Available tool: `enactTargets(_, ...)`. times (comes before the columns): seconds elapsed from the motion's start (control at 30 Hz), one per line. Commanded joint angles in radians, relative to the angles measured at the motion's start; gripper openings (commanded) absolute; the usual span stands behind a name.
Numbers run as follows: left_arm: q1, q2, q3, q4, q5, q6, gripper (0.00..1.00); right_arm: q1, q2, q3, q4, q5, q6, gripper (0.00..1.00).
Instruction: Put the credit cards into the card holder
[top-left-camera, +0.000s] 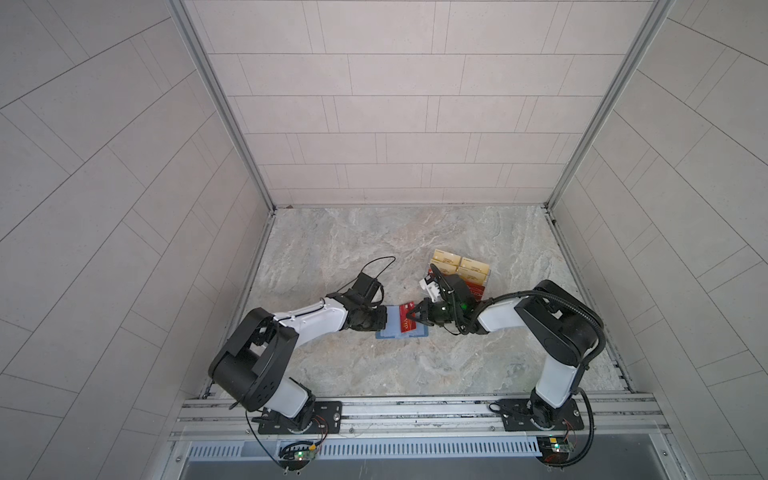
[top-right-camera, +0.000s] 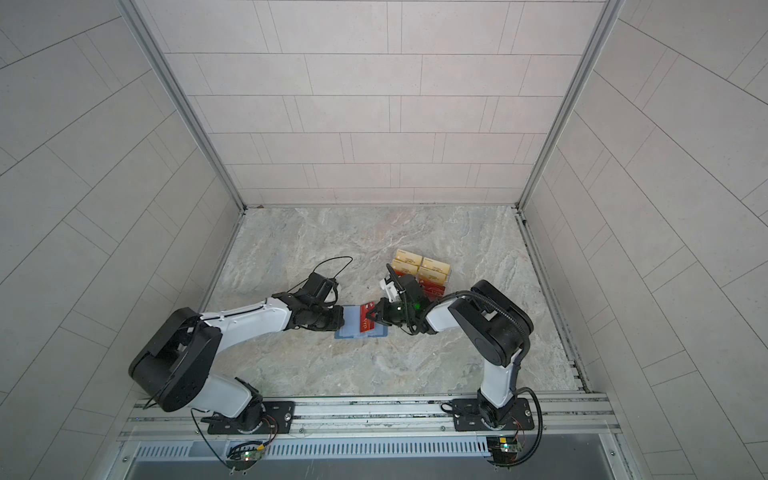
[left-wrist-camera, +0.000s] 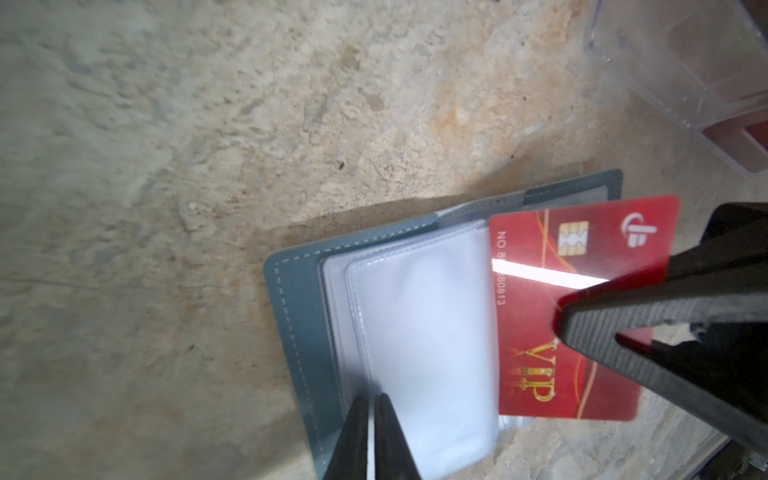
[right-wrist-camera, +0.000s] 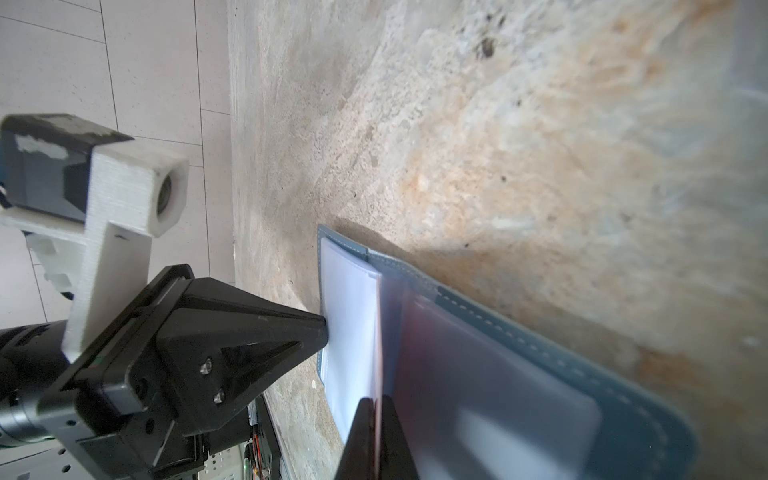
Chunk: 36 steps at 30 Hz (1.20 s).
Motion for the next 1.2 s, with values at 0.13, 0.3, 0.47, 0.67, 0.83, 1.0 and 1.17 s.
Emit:
enactTargets(0.13, 0.004, -0.017, -0.021, -0.029, -0.006, 0.013, 0.11, 0.007, 0.016, -0.019, 0.073, -0.006, 0.048, 0.0)
enactTargets(0.3, 0.006, -0.02, -0.018, -0.034, -0.012, 0.015, 0.11, 0.006, 0.016, -0.024, 0.083, -0.006, 0.052, 0.0)
enactTargets(0.47, 0.008, -0.019, -0.024, -0.034, -0.01, 0.017, 0.1, 0.007, 0.016, -0.037, 0.101, -0.006, 0.062, 0.0)
enactTargets(0.67, 0.008, -0.023, -0.024, -0.036, -0.01, 0.016, 0.1, 0.015, 0.032, -0.03, 0.129, -0.013, 0.073, 0.0)
enactTargets(0.83, 0.009, -0.028, -0.026, -0.036, -0.01, 0.015, 0.11, 0.02, 0.035, -0.034, 0.144, -0.011, 0.075, 0.0)
enactTargets(1.0, 0.009, -0.027, -0.027, -0.036, -0.01, 0.017, 0.1, 0.024, 0.033, -0.046, 0.181, -0.012, 0.088, 0.0)
enactTargets(1.17, 0.01, -0.032, -0.03, -0.037, -0.013, 0.018, 0.1, 0.024, 0.034, -0.051, 0.206, -0.01, 0.099, 0.0)
